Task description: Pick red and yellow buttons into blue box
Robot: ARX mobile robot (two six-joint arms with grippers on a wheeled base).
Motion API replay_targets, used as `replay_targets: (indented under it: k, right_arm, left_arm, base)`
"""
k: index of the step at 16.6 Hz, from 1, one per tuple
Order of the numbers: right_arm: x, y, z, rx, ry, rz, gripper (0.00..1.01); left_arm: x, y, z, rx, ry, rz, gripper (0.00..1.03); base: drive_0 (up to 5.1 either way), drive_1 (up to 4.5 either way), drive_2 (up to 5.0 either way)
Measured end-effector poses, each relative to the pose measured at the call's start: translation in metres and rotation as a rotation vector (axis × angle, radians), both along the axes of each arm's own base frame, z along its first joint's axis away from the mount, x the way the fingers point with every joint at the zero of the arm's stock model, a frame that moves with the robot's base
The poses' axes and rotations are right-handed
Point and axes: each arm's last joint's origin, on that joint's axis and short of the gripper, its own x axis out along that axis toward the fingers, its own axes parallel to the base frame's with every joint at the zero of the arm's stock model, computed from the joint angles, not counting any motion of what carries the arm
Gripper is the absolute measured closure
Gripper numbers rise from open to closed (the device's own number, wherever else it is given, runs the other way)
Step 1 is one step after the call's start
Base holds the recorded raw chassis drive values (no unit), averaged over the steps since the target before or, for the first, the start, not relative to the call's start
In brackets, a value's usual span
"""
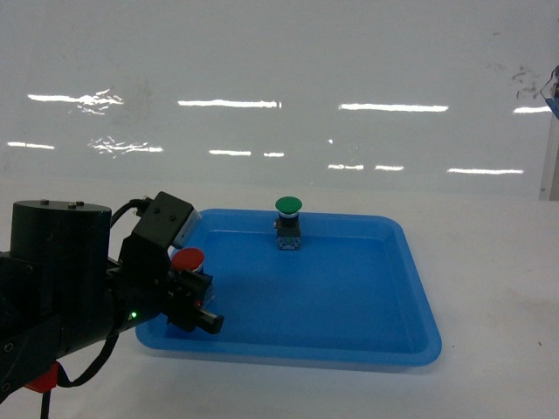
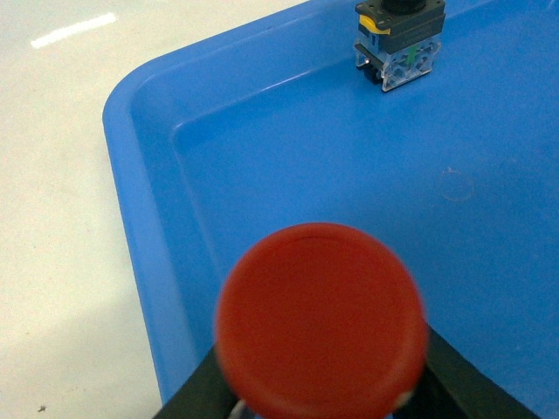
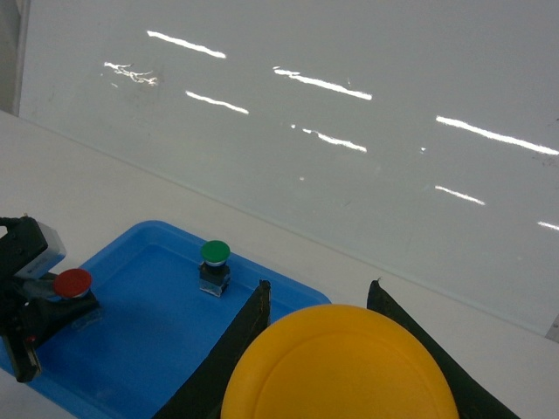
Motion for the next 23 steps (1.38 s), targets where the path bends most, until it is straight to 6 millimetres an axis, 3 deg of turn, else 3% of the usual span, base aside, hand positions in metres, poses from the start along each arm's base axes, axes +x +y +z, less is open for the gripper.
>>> replay_targets:
  k: [2, 6, 11, 17, 19, 23]
  right_arm:
    - [0.0, 0.0, 0.0, 0.0, 0.0, 0.0, 0.72]
    - [0.0, 0.0, 0.0, 0.0, 0.0, 0.0, 0.72]
    - [0.0, 0.0, 0.0, 0.0, 0.0, 0.0, 0.72]
    - [0.0, 0.0, 0.0, 0.0, 0.0, 0.0, 0.72]
    - [0.0, 0.0, 0.0, 0.0, -0.001, 0.0, 0.72]
    - [0.0, -0.001, 0.0, 0.0, 0.0, -0.005, 0.72]
  left_arm:
    - [0.0, 0.0, 0.0, 0.0, -0.002, 0.0, 0.78]
    - [-0.017, 0.014, 0.009, -0.004, -0.028, 0.025, 0.78]
    - [-0.055, 0.047, 0.07, -0.016, -0.198, 0.109, 0.79]
    - [-0.128, 0.035, 0.133, -0.084, -0.324, 0.068, 0.79]
    - [-0.129, 0.033, 0.142, -0.096, -0.371, 0.053, 0.79]
    - [-0.129, 0.033, 0.139, -0.092, -0.353, 0.059, 0.79]
  base:
    - [0.0, 0.0, 0.0]
    - [0.0, 0.0, 0.0]
    - [0.0, 0.0, 0.0]
    - [0.0, 0.0, 0.0]
    - [0.0, 0.0, 0.0]
    - [0.0, 0.0, 0.0]
